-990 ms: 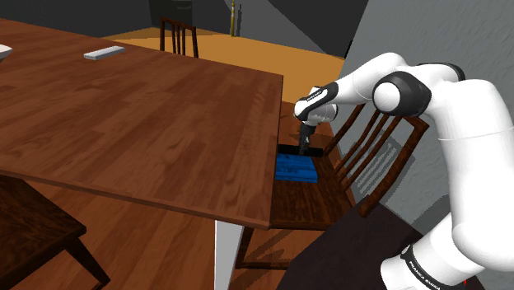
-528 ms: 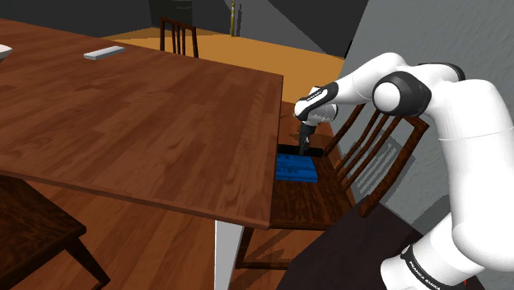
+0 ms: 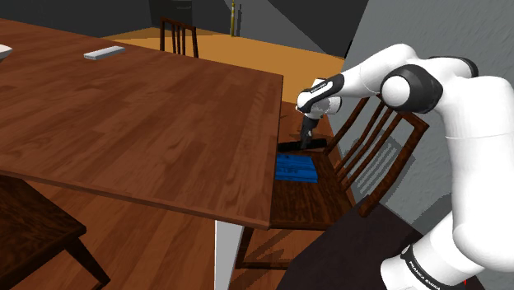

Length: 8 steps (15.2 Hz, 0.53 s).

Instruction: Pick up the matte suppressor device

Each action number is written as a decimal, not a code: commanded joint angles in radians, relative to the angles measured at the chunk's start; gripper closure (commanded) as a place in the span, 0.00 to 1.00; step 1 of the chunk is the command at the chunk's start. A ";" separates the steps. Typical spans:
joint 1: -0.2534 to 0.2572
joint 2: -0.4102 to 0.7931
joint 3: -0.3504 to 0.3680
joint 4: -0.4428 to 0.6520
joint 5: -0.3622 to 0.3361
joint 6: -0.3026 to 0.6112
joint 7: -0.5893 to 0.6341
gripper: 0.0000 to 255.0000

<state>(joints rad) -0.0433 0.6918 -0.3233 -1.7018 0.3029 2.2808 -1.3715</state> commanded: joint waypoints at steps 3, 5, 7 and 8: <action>0.009 -0.037 -0.010 -0.006 -0.013 -0.030 0.009 1.00; 0.012 -0.054 -0.015 -0.006 -0.019 -0.047 0.013 1.00; 0.016 -0.072 -0.020 -0.005 -0.026 -0.065 0.017 1.00; 0.016 -0.073 -0.021 -0.005 -0.027 -0.066 0.017 1.00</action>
<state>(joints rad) -0.0279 0.6228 -0.3427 -1.7068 0.2779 2.2189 -1.3549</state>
